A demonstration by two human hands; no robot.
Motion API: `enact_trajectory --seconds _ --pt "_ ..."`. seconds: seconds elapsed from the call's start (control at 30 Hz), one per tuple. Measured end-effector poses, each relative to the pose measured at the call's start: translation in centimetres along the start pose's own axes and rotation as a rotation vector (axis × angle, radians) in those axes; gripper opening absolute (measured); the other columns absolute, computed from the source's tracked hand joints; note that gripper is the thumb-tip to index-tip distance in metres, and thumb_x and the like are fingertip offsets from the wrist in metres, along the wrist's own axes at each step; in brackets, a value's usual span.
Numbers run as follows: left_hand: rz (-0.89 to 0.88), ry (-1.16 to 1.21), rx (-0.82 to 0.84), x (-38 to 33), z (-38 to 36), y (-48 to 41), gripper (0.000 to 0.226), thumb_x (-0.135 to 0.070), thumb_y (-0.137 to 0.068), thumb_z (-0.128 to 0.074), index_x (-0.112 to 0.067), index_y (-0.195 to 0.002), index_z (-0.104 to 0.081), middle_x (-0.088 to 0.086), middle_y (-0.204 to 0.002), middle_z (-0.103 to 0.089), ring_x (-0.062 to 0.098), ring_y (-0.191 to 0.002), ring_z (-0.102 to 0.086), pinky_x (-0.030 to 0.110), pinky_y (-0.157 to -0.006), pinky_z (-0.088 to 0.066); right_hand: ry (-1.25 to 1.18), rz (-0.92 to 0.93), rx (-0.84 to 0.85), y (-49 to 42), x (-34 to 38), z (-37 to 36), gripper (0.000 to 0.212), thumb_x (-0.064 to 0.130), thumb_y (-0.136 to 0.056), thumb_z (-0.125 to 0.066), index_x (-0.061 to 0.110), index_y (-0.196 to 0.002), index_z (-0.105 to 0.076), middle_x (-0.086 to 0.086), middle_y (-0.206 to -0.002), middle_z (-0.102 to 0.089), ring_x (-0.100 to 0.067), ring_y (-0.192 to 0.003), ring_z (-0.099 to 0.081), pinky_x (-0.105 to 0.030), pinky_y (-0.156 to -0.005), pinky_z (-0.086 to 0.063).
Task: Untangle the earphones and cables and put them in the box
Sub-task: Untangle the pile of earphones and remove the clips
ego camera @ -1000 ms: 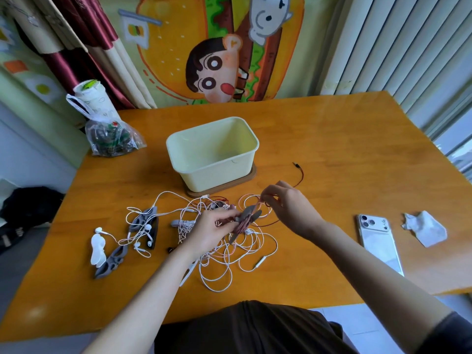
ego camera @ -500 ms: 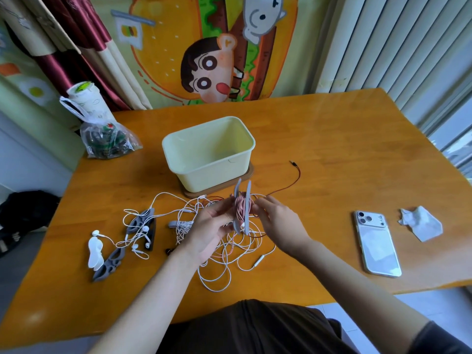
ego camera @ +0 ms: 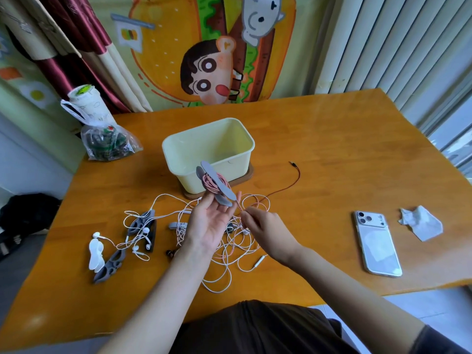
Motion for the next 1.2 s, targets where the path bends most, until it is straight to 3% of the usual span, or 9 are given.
enact_trajectory --seconds 0.1,0.2,0.3,0.47,0.63,0.77,0.93,1.07,1.2 --pt "-0.034 -0.05 -0.049 -0.4 0.2 -0.3 0.021 -0.008 -0.098 -0.042 -0.004 -0.109 -0.059 0.015 -0.103 -0.064 0.023 -0.094 -0.061 0.031 -0.065 -0.06 0.038 -0.004 -0.028 -0.1 -0.5 0.6 0.035 0.036 -0.099 -0.039 0.013 -0.08 -0.058 0.002 -0.067 -0.057 -0.009 -0.054 -0.047 -0.023 -0.051 -0.034" --pt "-0.077 -0.1 -0.068 -1.4 0.6 -0.7 0.023 -0.003 -0.097 -0.041 -0.007 -0.108 -0.061 0.014 -0.106 -0.063 0.023 -0.099 -0.06 0.031 -0.07 -0.06 0.091 -0.016 -0.08 -0.4 -1.7 1.9 0.03 0.036 -0.095 -0.048 0.012 -0.086 -0.065 0.002 -0.079 -0.065 -0.009 -0.064 -0.054 -0.023 -0.054 -0.04" --pt "-0.135 -0.177 -0.097 -2.4 1.0 -0.9 0.025 -0.001 -0.097 -0.041 -0.011 -0.107 -0.062 0.013 -0.111 -0.062 0.023 -0.103 -0.059 0.034 -0.077 -0.053 0.152 -0.037 -0.102 -0.5 -2.5 3.6 0.024 0.026 -0.096 -0.051 0.015 -0.085 -0.069 0.003 -0.082 -0.065 -0.004 -0.062 -0.047 -0.013 -0.054 -0.032" --pt "-0.204 -0.205 -0.086 -3.2 1.1 -1.1 0.026 -0.001 -0.098 -0.039 -0.012 -0.106 -0.061 0.012 -0.112 -0.062 0.022 -0.103 -0.059 0.033 -0.08 -0.049 0.254 -0.186 -0.219 -1.3 -2.7 6.8 0.02 0.033 -0.091 -0.059 0.019 -0.083 -0.07 0.012 -0.056 -0.046 -0.007 -0.05 -0.042 -0.024 -0.048 -0.031" --pt "-0.257 -0.341 -0.06 -3.1 0.3 -1.2 0.029 -0.001 -0.097 -0.04 -0.015 -0.111 -0.061 0.01 -0.114 -0.063 0.021 -0.105 -0.061 0.032 -0.083 -0.05 0.424 -0.163 -0.46 -2.7 -0.2 10.0 0.028 0.046 -0.085 -0.062 0.019 -0.087 -0.07 0.001 -0.082 -0.065 -0.022 -0.08 -0.059 -0.026 -0.059 -0.031" --pt "-0.302 -0.343 -0.055 -4.2 0.3 -1.3 0.029 -0.001 -0.097 -0.041 -0.016 -0.11 -0.062 0.007 -0.113 -0.065 0.019 -0.105 -0.062 0.033 -0.089 -0.049 0.444 -0.125 -0.555 -3.3 1.4 12.7 0.034 0.054 -0.078 -0.065 0.021 -0.084 -0.069 0.008 -0.076 -0.055 -0.012 -0.071 -0.049 -0.024 -0.059 -0.029" --pt "-0.328 -0.424 -0.077 -4.2 0.5 -1.1 0.031 0.002 -0.097 -0.04 -0.015 -0.11 -0.062 0.005 -0.113 -0.065 0.019 -0.104 -0.062 0.031 -0.087 -0.05 0.506 -0.141 -0.497 -3.4 0.3 12.3 0.036 0.054 -0.079 -0.064 0.019 -0.087 -0.069 0.004 -0.082 -0.062 -0.019 -0.077 -0.058 -0.025 -0.059 -0.032" --pt "-0.299 -0.468 -0.145 -3.1 1.2 -1.4 0.036 0.002 -0.096 -0.042 -0.007 -0.13 -0.054 0.013 -0.124 -0.06 0.026 -0.112 -0.057 0.036 -0.09 -0.047 0.623 -0.228 -0.323 -3.4 -1.4 10.9 0.023 0.038 -0.09 -0.059 0.019 -0.099 -0.068 -0.002 -0.103 -0.063 -0.024 -0.096 -0.057 -0.027 -0.063 -0.035" --pt "-0.257 -0.461 -0.152 -1.8 1.1 -1.5 0.038 0.002 -0.096 -0.043 -0.004 -0.132 -0.051 0.014 -0.126 -0.06 0.029 -0.118 -0.055 0.035 -0.091 -0.048 0.502 -0.164 -0.077 -2.9 -1.2 6.7 0.033 0.007 -0.094 -0.051 0.017 -0.125 -0.057 -0.004 -0.13 -0.052 -0.023 -0.118 -0.049 -0.028 -0.092 -0.042"
Point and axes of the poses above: each hand's wrist, its own y-axis away from the middle knuckle, its own z-axis out of the back of the hand, x = y × z, the point moved 2 cm from there along -y, towards the middle knuckle
